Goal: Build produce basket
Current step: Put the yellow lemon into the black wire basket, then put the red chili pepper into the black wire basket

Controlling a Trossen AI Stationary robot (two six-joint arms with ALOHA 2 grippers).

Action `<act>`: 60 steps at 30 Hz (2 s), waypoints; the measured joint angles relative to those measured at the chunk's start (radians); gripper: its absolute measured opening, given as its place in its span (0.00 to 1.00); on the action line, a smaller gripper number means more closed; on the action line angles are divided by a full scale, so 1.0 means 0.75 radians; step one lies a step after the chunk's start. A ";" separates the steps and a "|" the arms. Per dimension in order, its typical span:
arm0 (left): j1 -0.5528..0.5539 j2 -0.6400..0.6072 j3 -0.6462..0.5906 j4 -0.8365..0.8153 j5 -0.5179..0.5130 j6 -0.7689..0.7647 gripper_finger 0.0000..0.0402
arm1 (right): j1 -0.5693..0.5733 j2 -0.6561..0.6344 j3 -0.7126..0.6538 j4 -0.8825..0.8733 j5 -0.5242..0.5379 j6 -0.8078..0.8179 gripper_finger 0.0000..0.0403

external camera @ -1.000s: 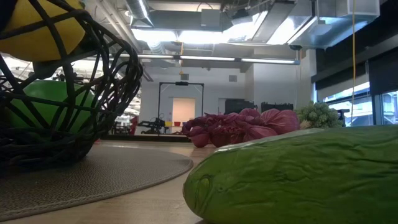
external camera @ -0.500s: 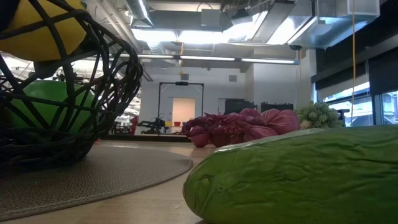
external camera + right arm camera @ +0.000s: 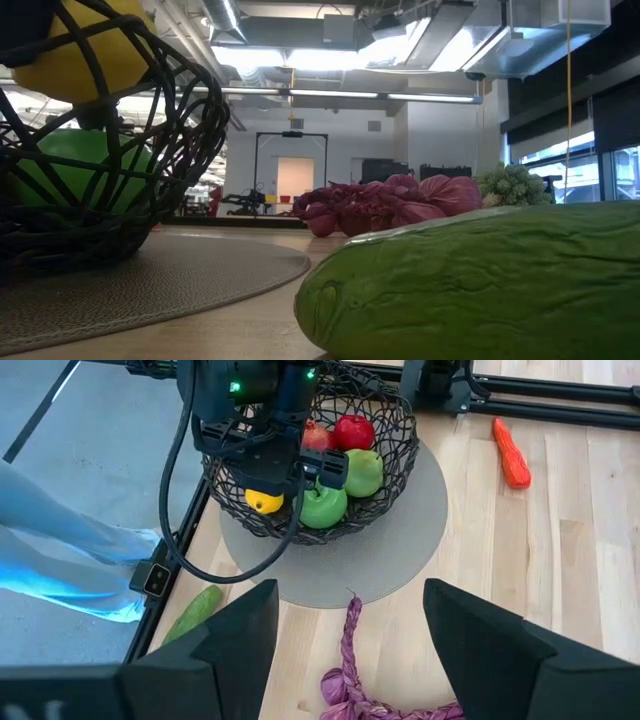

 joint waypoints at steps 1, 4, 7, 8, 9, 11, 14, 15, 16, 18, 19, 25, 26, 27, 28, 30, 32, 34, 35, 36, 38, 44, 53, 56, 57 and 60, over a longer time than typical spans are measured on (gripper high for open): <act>0.000 0.000 0.000 -0.001 0.000 -0.008 0.56 | 0.000 0.000 0.000 0.000 0.000 0.002 0.62; 0.000 0.000 0.000 -0.001 0.001 -0.009 0.60 | 0.000 0.000 0.000 0.000 0.000 0.000 0.62; 0.000 0.000 0.000 0.000 0.002 -0.009 0.63 | 0.000 0.000 0.000 0.000 0.000 0.002 0.62; 0.000 0.000 0.000 0.000 0.002 -0.007 0.63 | 0.000 0.000 0.000 0.000 0.000 0.003 0.62; 0.000 0.000 0.000 0.000 0.002 -0.004 0.64 | 0.000 0.000 0.000 0.000 0.000 0.002 0.62; 0.003 0.000 0.008 -0.005 0.002 -0.004 0.64 | 0.000 0.000 0.000 0.000 0.000 -0.001 0.62; 0.003 -0.019 0.051 -0.005 0.008 0.002 0.64 | 0.000 0.001 0.000 0.000 0.000 0.003 0.62; 0.003 -0.033 0.070 -0.002 0.007 0.009 0.63 | 0.000 0.001 0.000 0.000 0.000 0.001 0.62; 0.003 -0.049 0.088 0.003 0.001 0.026 0.63 | 0.000 0.000 0.000 0.000 0.000 -0.001 0.62; 0.004 -0.078 0.125 -0.003 -0.024 0.072 0.63 | 0.000 0.001 0.000 0.000 0.000 0.002 0.62; 0.009 -0.084 0.151 -0.007 -0.061 0.099 0.64 | 0.000 0.001 0.000 0.000 0.000 0.002 0.62; 0.077 -0.123 0.340 -0.326 -0.434 0.135 0.64 | 0.000 0.001 0.000 0.001 0.000 0.002 0.62; 0.103 -0.123 0.371 -0.403 -0.465 0.113 0.64 | 0.000 0.001 0.000 0.002 0.000 0.001 0.62; 0.132 -0.122 0.400 -0.476 -0.484 0.088 0.64 | 0.000 0.001 0.000 0.002 0.000 0.000 0.62; 0.164 -0.122 0.426 -0.529 -0.491 0.057 0.64 | 0.000 0.001 0.000 0.002 0.000 0.000 0.62; 0.235 -0.122 0.469 -0.606 -0.491 -0.001 0.63 | 0.000 0.001 0.000 0.005 0.000 0.001 0.62; 0.301 -0.122 0.486 -0.679 -0.491 -0.046 0.63 | 0.000 0.001 0.000 0.029 0.000 0.000 0.62; 0.363 -0.121 0.494 -0.729 -0.478 -0.073 0.63 | 0.000 0.001 0.000 0.047 0.000 0.004 0.62; 0.397 -0.121 0.496 -0.745 -0.455 -0.077 0.64 | 0.000 0.001 0.000 0.064 0.000 0.020 0.62; 0.430 -0.121 0.496 -0.765 -0.421 -0.077 0.64 | 0.000 0.001 0.000 0.083 0.000 0.043 0.62; 0.491 -0.121 0.496 -0.802 -0.346 -0.071 0.64 | 0.000 0.001 0.000 0.102 -0.001 0.077 0.62; 0.636 -0.121 0.496 -0.809 -0.321 0.107 0.63 | 0.000 0.004 0.000 0.130 0.037 0.216 0.62; 0.848 -0.174 0.497 -0.794 -0.320 0.377 0.63 | -0.149 0.010 -0.001 0.052 0.432 0.583 0.62; 0.925 -0.199 0.492 -0.820 -0.260 0.442 0.63 | -0.250 0.022 0.001 -0.005 0.458 0.620 0.62; 0.948 -0.206 0.495 -0.811 -0.231 0.458 0.63 | -0.287 0.030 0.000 -0.034 0.458 0.608 0.62; 1.022 -0.226 0.492 -0.829 -0.171 0.492 0.63 | -0.394 0.075 -0.001 -0.084 0.449 0.516 0.62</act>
